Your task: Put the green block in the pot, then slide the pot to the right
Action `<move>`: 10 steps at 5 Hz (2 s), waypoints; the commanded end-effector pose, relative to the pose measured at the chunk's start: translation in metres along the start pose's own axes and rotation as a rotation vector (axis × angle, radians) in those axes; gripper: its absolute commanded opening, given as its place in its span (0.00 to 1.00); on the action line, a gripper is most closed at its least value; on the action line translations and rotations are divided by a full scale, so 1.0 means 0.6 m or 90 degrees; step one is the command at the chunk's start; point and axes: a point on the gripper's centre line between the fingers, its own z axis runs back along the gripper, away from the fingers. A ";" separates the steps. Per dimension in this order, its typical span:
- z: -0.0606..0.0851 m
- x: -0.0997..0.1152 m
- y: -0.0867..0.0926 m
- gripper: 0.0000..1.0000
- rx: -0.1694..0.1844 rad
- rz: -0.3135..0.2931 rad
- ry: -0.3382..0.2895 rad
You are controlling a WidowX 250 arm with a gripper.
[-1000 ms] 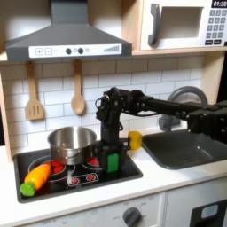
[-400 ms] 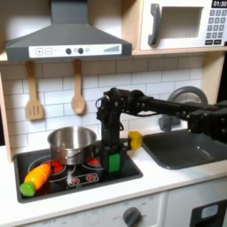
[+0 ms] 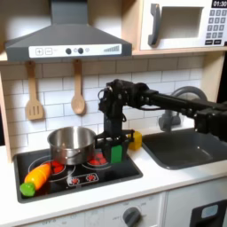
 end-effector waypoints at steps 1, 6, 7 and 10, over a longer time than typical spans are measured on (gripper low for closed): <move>0.041 0.009 -0.003 0.00 -0.007 -0.013 -0.030; 0.131 0.065 0.057 0.00 0.030 0.031 -0.156; 0.128 0.075 0.085 0.00 0.047 0.050 -0.166; 0.093 0.101 0.117 0.00 0.053 0.076 -0.185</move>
